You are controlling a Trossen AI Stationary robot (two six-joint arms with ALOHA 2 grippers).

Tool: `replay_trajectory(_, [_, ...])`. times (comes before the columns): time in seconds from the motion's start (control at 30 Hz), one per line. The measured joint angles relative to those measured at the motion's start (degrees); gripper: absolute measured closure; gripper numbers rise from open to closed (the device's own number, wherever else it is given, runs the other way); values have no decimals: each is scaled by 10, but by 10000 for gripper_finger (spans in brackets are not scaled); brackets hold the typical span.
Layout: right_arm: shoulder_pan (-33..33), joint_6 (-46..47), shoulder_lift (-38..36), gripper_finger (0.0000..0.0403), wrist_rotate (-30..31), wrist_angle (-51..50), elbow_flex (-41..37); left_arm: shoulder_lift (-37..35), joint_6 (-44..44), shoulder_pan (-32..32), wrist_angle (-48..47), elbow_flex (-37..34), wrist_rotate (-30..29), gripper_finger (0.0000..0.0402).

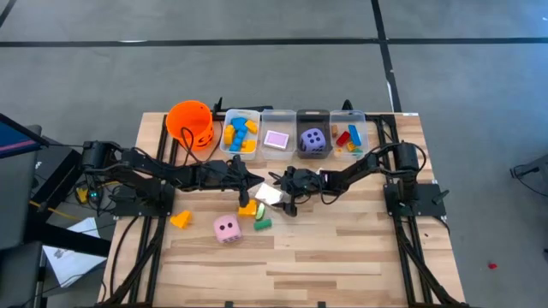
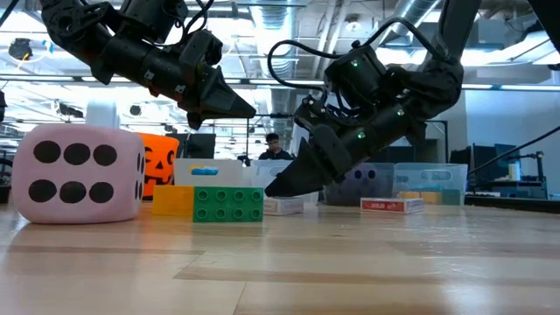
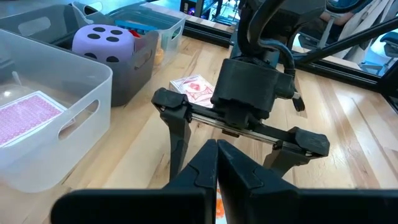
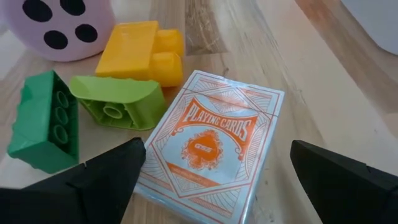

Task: Pick & Place Toys
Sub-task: Put the orange deck of cards into the left transparent bin

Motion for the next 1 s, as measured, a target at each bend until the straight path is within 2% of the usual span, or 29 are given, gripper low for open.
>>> replay_trajectory(0.4, [27, 17, -2, 3, 4, 11, 0, 0, 0, 0, 0, 0, 0, 399])
replay_trajectory(0.7, [44, 13, 0, 3, 117, 4, 0, 0, 0, 0, 0, 0, 0, 399])
replay_trajectory(1.0, [41, 30, 0, 3, 122, -8, 0, 0, 0, 0, 0, 0, 1, 399])
